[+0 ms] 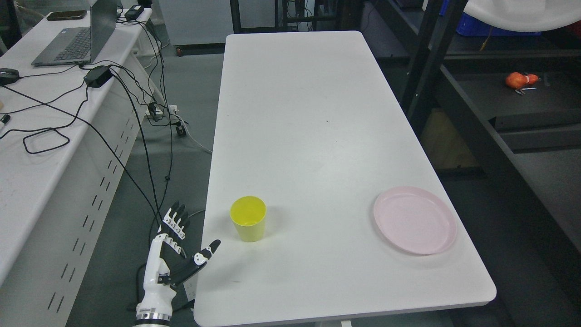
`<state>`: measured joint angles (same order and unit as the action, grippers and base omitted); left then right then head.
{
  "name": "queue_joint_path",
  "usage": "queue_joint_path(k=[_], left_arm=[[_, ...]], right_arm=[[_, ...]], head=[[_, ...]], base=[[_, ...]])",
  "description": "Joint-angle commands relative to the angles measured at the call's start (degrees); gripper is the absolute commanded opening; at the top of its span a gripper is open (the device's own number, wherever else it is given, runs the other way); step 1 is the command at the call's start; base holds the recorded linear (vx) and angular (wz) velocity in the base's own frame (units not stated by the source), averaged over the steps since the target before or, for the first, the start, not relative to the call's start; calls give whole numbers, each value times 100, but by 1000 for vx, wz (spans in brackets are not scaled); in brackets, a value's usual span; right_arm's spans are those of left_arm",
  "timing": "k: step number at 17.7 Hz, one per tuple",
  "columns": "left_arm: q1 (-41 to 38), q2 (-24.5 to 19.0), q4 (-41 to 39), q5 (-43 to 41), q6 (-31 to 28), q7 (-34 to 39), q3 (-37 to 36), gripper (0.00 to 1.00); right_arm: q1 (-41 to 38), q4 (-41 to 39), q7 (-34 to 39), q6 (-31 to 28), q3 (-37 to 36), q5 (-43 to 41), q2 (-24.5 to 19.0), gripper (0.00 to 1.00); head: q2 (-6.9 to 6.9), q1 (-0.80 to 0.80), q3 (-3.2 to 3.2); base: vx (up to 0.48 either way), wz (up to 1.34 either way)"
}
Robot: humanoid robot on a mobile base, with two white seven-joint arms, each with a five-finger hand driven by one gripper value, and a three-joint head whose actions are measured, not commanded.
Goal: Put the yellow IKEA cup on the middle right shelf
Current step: 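Open the left hand and move it toward the yellow cup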
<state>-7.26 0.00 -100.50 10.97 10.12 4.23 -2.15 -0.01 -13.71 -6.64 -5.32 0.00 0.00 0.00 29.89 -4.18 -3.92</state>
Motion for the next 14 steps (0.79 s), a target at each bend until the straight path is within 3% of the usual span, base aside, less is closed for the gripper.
queue_joint_path(k=[1, 5, 10, 14], left_arm=[[5, -141, -40, 2, -1, -1, -93, 99], [5, -141, -23, 2, 16, -54, -119, 99], [198, -100, 170, 80, 25, -63, -681, 99], [418, -100, 557, 239, -10, -63, -594, 98]], right_arm=[[-79, 0, -4, -4, 97, -141, 100, 99], [-79, 0, -4, -4, 97, -141, 100, 99], [-79, 0, -4, -4, 97, -141, 100, 99], [-79, 0, -4, -4, 97, -141, 100, 99]], head=[[0, 0, 0], [0, 0, 0], [0, 0, 0], [0, 0, 0]], base=[[0, 0], [1, 6], [0, 0], [5, 0]])
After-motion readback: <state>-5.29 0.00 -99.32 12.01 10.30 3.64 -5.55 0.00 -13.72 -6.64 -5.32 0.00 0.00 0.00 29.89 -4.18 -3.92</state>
